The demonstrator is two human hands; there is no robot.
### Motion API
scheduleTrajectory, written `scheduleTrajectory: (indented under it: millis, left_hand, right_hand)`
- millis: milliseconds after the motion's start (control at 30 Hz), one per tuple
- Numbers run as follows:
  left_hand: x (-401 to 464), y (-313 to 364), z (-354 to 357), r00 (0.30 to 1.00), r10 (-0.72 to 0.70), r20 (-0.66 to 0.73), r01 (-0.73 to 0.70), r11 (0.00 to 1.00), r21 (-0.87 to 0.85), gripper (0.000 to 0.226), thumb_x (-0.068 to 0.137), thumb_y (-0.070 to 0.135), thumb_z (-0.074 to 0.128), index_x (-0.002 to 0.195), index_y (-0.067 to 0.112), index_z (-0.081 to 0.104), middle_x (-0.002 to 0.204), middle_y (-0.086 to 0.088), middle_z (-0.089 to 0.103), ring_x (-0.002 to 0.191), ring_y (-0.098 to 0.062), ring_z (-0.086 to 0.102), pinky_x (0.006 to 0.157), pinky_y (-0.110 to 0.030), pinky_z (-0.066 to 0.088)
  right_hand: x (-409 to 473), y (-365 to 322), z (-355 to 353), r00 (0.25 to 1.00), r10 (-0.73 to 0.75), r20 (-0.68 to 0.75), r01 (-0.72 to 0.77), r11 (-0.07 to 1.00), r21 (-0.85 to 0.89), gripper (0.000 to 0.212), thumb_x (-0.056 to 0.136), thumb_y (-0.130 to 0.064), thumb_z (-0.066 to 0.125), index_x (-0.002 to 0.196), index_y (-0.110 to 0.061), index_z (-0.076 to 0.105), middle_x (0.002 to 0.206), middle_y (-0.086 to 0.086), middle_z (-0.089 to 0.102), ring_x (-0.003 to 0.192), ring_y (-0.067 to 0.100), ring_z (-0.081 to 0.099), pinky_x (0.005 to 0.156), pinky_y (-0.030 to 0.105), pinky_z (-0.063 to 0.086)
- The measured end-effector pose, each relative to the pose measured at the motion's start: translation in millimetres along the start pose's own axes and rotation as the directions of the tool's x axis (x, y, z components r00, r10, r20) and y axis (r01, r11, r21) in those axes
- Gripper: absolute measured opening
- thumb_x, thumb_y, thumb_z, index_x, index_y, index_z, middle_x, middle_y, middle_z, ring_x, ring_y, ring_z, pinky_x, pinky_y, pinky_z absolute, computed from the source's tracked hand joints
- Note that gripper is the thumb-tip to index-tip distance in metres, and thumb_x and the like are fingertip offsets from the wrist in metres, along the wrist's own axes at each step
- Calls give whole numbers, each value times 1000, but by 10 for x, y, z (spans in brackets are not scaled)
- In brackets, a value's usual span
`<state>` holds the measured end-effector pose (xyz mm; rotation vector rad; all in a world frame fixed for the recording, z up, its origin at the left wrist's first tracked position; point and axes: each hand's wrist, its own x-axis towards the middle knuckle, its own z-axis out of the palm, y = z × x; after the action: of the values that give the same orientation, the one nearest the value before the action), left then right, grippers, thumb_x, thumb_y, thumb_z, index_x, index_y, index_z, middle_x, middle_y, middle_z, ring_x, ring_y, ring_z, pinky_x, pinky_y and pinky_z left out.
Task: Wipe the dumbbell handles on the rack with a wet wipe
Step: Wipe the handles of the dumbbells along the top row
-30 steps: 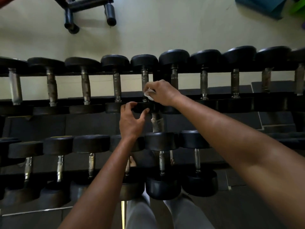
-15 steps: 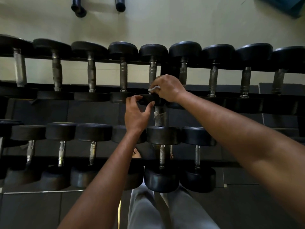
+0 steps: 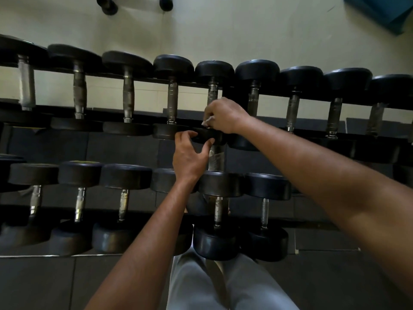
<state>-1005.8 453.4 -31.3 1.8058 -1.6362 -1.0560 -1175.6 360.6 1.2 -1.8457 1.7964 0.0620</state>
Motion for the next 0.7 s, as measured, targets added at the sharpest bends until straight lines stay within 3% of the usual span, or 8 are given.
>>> scheduleTrajectory:
  millis: [100,200,400,533,567,633,700]
  left_hand:
    - [-28,30,19,1000,-17,-11,17,1000,-18,52,91,52,81,124,17,60,128,6,52,97,-2,52,70,-9,38]
    - [-40,37,30,1000,-22,-18,22,999,-42,51,90,51,82,122,18,60,125,8,51,97,0,52,73,-2,36]
    - [-17,30,24,1000,-8,-14,8,1000,-27,51,90,51,83,121,18,60,123,9,50,95,3,50,71,-1,38]
    - [-13,38,15,1000,-14,-4,14,1000,-28,51,90,51,82,121,18,59,124,7,50,96,-3,54,72,-5,39]
    - [-16,44,14,1000,-12,-2,12,1000,-27,51,90,51,82,121,18,59,123,8,49,96,-3,55,72,-6,39]
    - [-12,49,8,1000,-13,0,13,1000,-28,51,90,51,82,121,18,59,123,9,48,96,-3,54,73,-6,39]
    - [-10,48,-1,1000,-19,5,19,999,-27,51,90,52,82,122,18,59,124,9,48,96,-2,53,73,-5,38]
  right_hand:
    - [-121,175,96,989,148,4,-143,946,292,10,92,-33,83,94,-29,74,100,-8,68,91,7,64,74,26,53]
    - [-142,216,194,963,268,22,-253,871,422,11,92,-28,83,94,-23,74,95,-8,69,87,4,64,66,20,47]
    - [-45,310,291,930,367,34,-337,810,480,14,90,-22,86,96,-17,74,98,-3,72,93,11,70,85,30,59]
    - [27,297,243,932,358,58,-352,851,389,16,88,-22,88,97,-14,79,104,2,75,98,17,72,93,36,62]
    - [35,313,205,932,355,77,-357,860,365,16,87,-24,89,96,-14,81,103,1,76,98,16,73,92,34,61]
    - [17,344,106,941,329,81,-336,876,346,16,86,-28,90,92,-16,81,97,-3,77,91,11,72,76,22,59]
    - [-59,323,40,960,281,-9,-260,901,346,15,87,-34,88,95,-22,81,98,-8,74,90,7,69,69,20,54]
